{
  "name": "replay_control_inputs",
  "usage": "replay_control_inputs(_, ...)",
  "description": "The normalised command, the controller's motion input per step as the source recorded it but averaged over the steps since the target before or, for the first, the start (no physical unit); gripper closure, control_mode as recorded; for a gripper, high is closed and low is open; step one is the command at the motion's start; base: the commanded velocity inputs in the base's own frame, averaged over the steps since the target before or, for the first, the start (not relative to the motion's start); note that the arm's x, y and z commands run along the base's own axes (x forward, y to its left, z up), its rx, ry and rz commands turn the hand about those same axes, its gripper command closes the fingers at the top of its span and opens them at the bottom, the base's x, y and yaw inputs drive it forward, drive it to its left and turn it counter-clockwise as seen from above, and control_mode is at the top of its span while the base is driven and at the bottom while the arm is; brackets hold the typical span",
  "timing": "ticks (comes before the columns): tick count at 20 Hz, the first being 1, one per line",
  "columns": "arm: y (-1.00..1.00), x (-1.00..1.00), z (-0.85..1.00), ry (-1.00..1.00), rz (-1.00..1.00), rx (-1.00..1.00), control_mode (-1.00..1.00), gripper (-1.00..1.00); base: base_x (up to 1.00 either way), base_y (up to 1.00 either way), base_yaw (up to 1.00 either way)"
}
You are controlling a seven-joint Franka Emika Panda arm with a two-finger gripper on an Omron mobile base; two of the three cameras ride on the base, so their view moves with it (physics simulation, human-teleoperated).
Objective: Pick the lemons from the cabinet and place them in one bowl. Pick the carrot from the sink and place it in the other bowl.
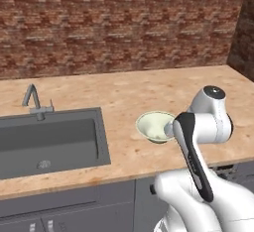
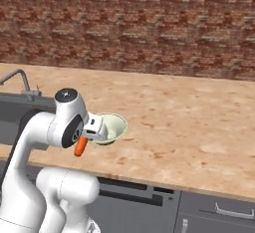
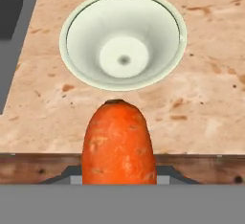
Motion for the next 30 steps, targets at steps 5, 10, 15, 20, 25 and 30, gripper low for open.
replay_control_inputs(5,0.00,0.00,0.00,0.00,0.00,0.00,1.00,1.00,0.96,-0.33,0.02)
replay_control_inputs(10,-0.04,0.00,0.00,0.00,0.01,0.00,-1.00,1.00,0.09,-0.13,0.02)
replay_control_inputs(15,-0.09,0.54,0.00,0.05,0.02,0.00,-1.00,1.00,0.00,0.00,0.00)
replay_control_inputs(20,-0.11,1.00,0.00,0.18,0.00,0.00,-1.00,1.00,0.00,0.00,0.00)
replay_control_inputs(25,-0.05,0.82,-0.18,0.05,0.00,0.00,-1.00,1.00,0.00,0.00,0.00)
replay_control_inputs(30,0.07,0.91,-0.02,0.19,-0.03,0.00,-1.00,1.00,0.00,0.00,0.00)
